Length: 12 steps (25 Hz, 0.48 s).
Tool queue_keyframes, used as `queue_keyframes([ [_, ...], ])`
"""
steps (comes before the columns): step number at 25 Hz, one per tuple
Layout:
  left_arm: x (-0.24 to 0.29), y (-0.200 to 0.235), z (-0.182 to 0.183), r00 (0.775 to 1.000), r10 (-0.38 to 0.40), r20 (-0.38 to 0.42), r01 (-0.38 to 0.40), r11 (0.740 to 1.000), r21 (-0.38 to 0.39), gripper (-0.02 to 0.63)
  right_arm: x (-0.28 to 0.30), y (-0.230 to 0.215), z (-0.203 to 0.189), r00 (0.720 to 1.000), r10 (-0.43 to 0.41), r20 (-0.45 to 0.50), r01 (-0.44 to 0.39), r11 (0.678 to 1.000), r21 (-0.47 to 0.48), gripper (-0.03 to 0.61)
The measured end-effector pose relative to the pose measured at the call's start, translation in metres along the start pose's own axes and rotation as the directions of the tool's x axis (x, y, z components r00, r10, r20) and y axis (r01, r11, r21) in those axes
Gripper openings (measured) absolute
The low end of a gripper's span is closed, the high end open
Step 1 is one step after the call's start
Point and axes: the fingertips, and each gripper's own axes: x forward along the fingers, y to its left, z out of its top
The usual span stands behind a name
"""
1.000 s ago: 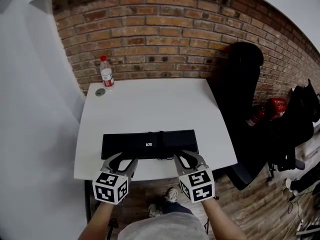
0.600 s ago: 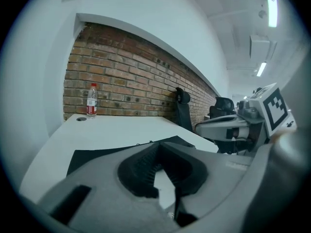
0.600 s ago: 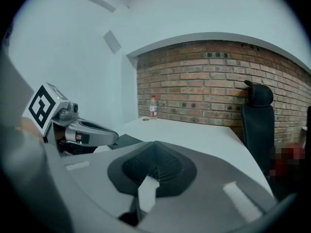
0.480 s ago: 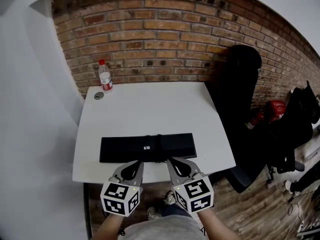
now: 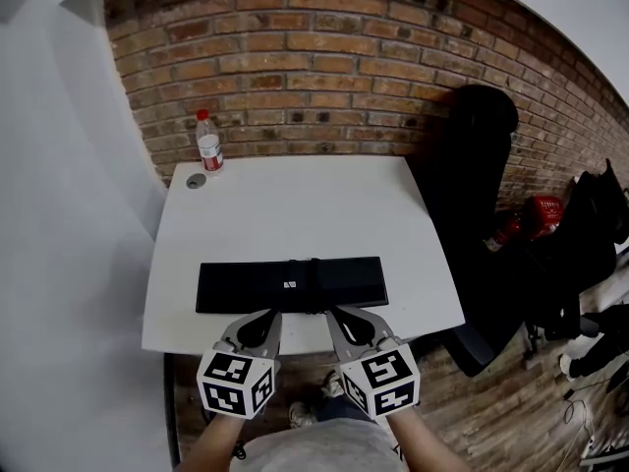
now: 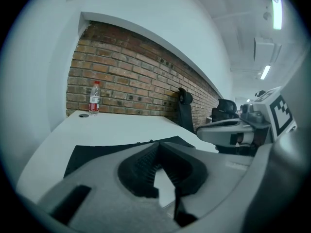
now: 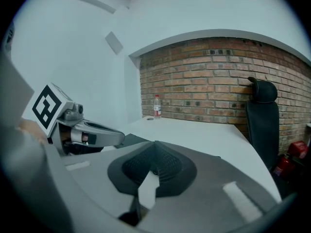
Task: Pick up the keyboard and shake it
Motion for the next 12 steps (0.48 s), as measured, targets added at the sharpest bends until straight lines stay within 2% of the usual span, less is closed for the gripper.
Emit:
queue_keyframes([
  [12, -0.0003, 0.0064, -0.0043, 1.0, 0.007, -0.011, -0.007, 1.0, -0.026, -0.006, 0.0024, 0.0014, -0.0074, 1.0, 0.004, -0.016, -0.004, 1.0, 0.012, 0.009],
])
